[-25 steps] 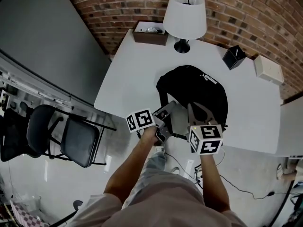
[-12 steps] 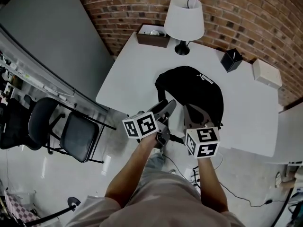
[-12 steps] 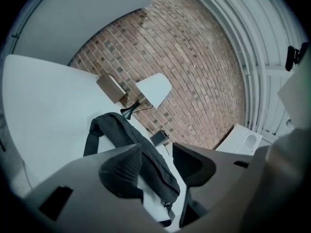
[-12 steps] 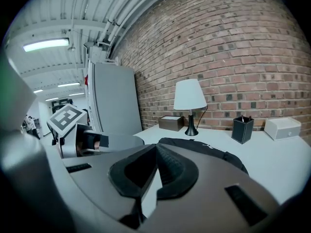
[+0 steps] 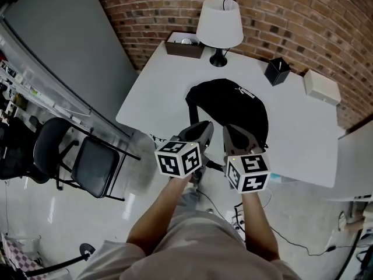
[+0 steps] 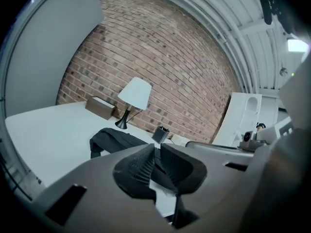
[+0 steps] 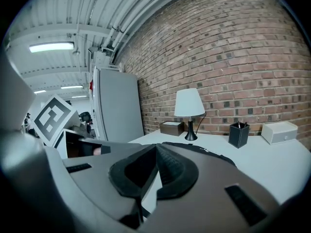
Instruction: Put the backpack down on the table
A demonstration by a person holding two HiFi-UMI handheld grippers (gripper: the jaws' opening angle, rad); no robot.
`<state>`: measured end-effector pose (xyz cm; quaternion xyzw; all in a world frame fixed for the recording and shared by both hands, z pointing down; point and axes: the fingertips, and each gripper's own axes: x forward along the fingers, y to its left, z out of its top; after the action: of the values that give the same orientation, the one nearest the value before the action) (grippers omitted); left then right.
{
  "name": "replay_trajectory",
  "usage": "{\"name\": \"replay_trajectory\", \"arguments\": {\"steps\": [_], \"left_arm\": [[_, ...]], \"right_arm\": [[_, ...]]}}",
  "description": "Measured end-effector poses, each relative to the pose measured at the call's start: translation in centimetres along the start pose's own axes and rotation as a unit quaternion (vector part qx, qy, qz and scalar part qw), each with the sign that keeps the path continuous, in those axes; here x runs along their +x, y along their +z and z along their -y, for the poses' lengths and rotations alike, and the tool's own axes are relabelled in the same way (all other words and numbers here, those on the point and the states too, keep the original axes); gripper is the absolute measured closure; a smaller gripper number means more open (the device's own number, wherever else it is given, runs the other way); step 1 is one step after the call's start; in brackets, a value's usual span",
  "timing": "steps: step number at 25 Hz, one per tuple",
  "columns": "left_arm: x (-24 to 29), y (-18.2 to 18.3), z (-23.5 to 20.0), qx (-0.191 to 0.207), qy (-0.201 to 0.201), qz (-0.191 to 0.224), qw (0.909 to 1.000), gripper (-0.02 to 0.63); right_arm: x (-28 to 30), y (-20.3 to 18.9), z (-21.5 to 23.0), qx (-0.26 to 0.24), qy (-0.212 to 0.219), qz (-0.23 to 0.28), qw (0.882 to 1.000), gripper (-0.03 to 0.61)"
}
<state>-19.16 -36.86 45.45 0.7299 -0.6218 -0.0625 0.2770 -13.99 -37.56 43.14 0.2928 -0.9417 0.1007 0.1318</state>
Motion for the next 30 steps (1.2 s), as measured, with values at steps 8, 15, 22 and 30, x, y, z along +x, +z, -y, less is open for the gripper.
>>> {"name": "replay_trajectory", "arguments": {"steps": [8,15,22,30], "left_arm": [[-2.0,-0.6,4.0,0.082,0.001,0.009,0.9966,0.601],[-3.9,-1.2,6.5,0.133,0.006,0.018,0.9909,0.609],[-5.6,-2.7,7.5,0.131,0.017,0.026,0.9909,0.609],[-6.9,-3.2,7.4,0.121,0.032,0.033,0.9916,0.61]], "right_arm": [[-2.9,0.1,-1.5,-0.018,0.01,0.011,1.0,0.577],[-5.2,0.3,-2.6,-0.021,0.007,0.028,0.999,0.577],[-6.6,-0.3,-4.0,-0.032,0.02,0.028,0.999,0.577],[-7.8,-0.8,-4.6,-0.036,0.019,0.027,0.999,0.577]]}}
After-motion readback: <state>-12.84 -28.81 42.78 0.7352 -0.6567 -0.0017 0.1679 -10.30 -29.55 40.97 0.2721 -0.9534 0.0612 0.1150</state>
